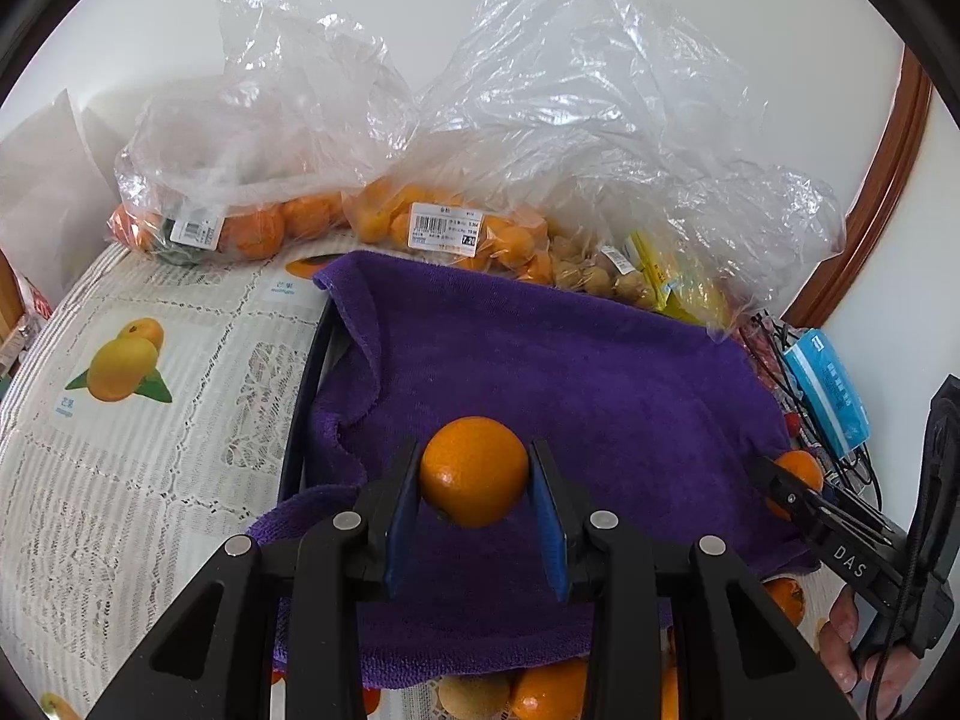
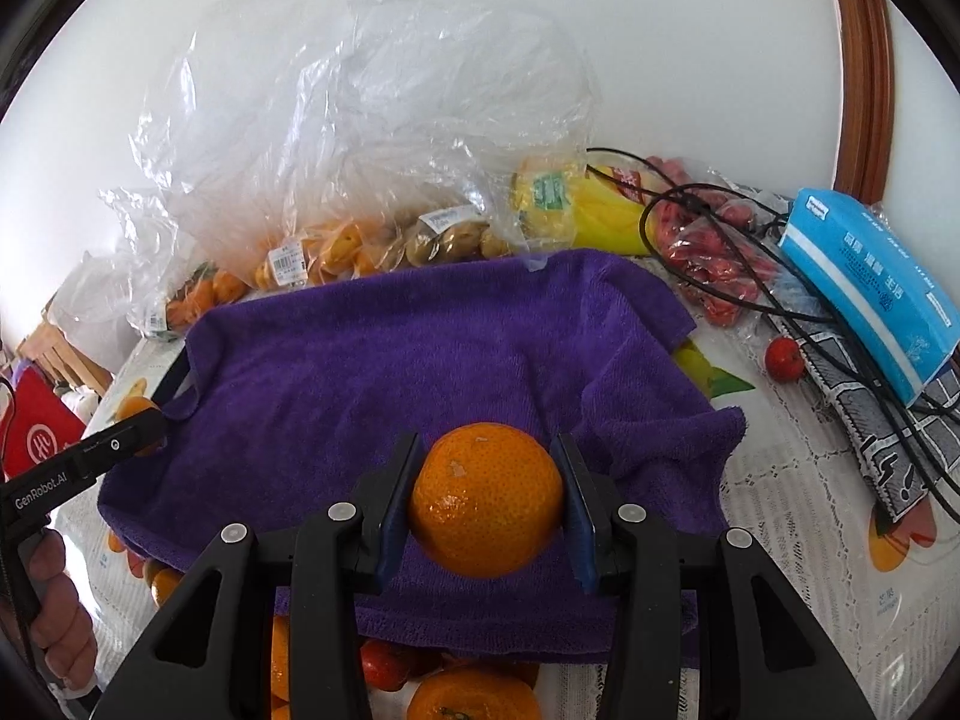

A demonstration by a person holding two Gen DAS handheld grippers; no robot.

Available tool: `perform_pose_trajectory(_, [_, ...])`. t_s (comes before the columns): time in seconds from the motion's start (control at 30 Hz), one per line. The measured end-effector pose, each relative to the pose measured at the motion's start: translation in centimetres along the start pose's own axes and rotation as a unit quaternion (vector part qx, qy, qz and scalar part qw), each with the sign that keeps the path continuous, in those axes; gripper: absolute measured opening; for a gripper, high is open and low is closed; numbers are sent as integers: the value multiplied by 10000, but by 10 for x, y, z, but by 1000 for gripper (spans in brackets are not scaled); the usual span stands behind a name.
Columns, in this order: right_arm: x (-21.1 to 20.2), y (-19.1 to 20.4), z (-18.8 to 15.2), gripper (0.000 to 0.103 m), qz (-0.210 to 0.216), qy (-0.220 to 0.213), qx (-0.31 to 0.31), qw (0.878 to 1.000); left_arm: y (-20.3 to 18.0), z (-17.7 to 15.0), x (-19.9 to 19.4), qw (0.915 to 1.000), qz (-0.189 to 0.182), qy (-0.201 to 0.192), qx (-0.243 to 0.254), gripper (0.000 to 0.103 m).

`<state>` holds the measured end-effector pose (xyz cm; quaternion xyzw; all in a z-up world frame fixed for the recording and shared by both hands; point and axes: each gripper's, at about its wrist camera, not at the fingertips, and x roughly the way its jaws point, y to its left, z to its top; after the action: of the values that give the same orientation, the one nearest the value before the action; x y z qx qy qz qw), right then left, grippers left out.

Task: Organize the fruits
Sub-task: 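Lower both oranges onto the purple towel and open both grippers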

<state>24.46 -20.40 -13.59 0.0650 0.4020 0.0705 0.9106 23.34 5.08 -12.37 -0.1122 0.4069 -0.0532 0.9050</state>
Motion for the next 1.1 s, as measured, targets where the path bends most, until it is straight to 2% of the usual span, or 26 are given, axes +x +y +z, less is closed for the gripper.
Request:
perform_pose_trajectory(0.67, [14, 8, -7, 43, -109, 204, -197, 9995, -4, -7, 20, 9993, 185, 329, 64, 33])
perform_pose_trajectory(1.1, [0, 8, -5, 45, -163, -98, -174, 9997, -5, -11, 26, 9982, 303, 484, 184, 33])
